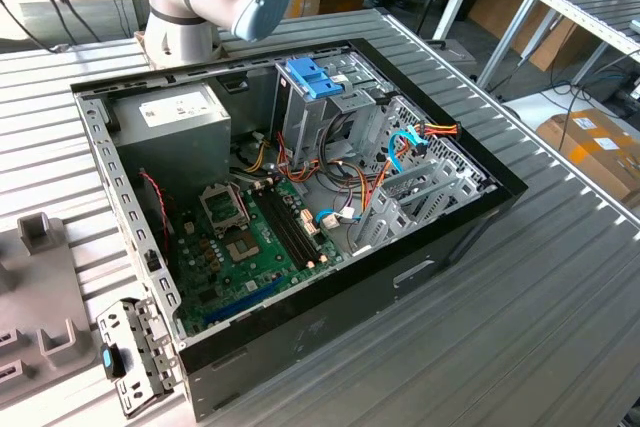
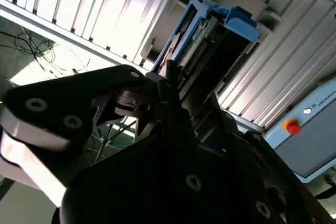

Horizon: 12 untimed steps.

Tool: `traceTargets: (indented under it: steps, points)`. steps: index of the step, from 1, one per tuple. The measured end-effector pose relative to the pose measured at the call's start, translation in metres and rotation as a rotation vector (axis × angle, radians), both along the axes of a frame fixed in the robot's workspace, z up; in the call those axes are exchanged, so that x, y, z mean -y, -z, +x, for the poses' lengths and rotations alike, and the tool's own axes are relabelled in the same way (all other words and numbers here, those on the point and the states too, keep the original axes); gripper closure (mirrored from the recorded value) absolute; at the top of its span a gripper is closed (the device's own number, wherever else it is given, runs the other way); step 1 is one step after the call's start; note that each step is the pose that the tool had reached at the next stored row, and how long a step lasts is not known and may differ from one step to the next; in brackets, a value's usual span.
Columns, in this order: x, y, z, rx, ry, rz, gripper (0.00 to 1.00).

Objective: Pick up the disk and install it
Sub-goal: 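Pick up the disk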

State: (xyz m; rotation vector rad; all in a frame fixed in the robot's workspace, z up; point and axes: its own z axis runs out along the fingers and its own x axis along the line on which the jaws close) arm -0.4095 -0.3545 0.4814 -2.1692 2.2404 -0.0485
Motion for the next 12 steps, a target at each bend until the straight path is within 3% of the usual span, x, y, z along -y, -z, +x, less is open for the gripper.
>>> traceTargets:
  steps: [3,5,7,11,12]
  points:
    - [0.0000,0.0000,0.0096,0.0000,0.000,0.0000,0.65]
    - [0.0000,0.0000,0.0279,-0.0001,0.000,-0.0001,0.65]
    - [0.0000,0.0001,0.0363,0.0001,0.000,0.0000,0.65]
    - [0.0000,0.0002,0.0766,0.0000,0.000,0.0000,0.65]
    - [0.0000,0.0001,0.0823,-0.0001,0.000,-0.0001,0.65]
